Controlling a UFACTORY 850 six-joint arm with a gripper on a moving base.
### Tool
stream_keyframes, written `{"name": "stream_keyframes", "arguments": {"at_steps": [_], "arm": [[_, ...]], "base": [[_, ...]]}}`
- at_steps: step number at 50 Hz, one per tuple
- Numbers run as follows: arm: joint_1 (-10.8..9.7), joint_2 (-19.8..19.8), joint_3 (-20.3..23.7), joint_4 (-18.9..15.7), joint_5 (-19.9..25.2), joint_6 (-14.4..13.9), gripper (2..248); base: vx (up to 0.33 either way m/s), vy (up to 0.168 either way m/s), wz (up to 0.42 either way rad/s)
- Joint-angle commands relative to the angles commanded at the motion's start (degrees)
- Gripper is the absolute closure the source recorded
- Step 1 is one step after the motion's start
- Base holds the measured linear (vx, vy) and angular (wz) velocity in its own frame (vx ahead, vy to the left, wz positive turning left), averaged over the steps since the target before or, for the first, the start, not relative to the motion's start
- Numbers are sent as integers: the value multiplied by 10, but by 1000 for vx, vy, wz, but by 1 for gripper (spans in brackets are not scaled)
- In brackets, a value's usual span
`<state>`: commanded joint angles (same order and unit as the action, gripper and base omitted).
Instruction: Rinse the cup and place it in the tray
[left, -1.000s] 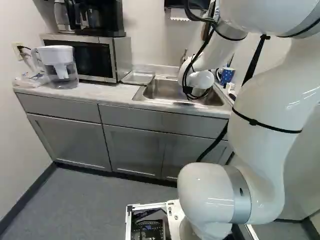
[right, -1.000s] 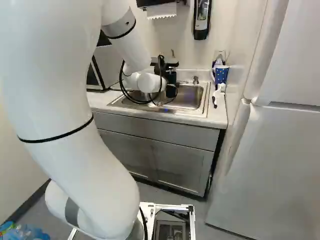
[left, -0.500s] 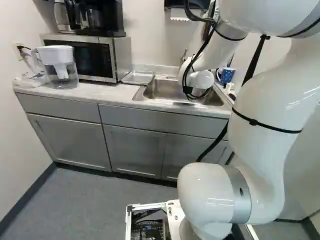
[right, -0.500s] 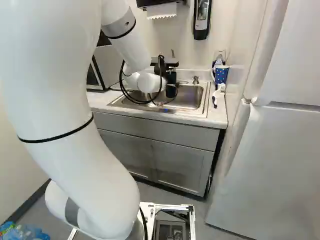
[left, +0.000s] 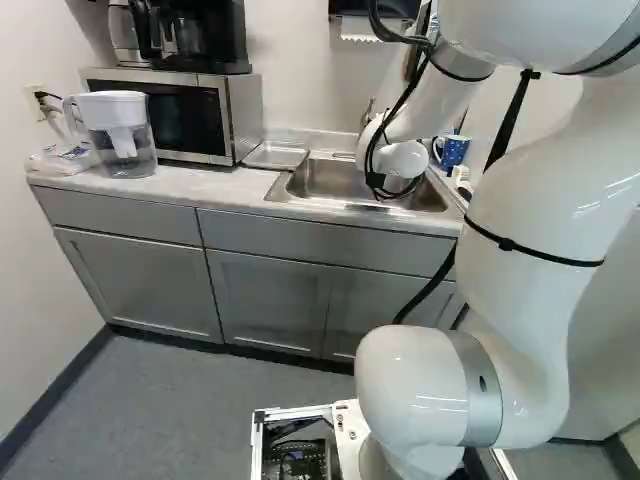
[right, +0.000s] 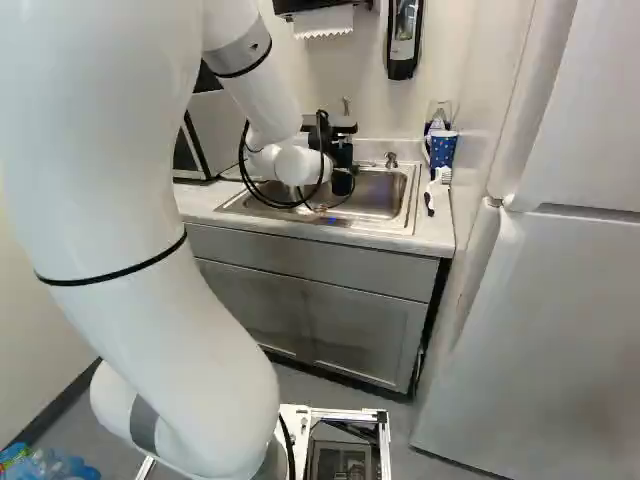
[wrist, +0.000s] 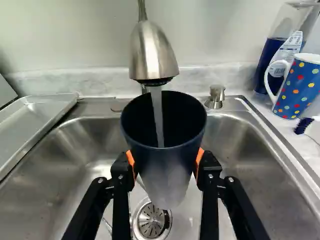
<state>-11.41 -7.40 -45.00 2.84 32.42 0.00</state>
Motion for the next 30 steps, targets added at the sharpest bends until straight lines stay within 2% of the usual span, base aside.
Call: {"name": "stream_keyframes", "arguments": {"at_steps": [30], "arm": [[0,0,0,0,0,0,125]], "base": [[0,0,0]]}}
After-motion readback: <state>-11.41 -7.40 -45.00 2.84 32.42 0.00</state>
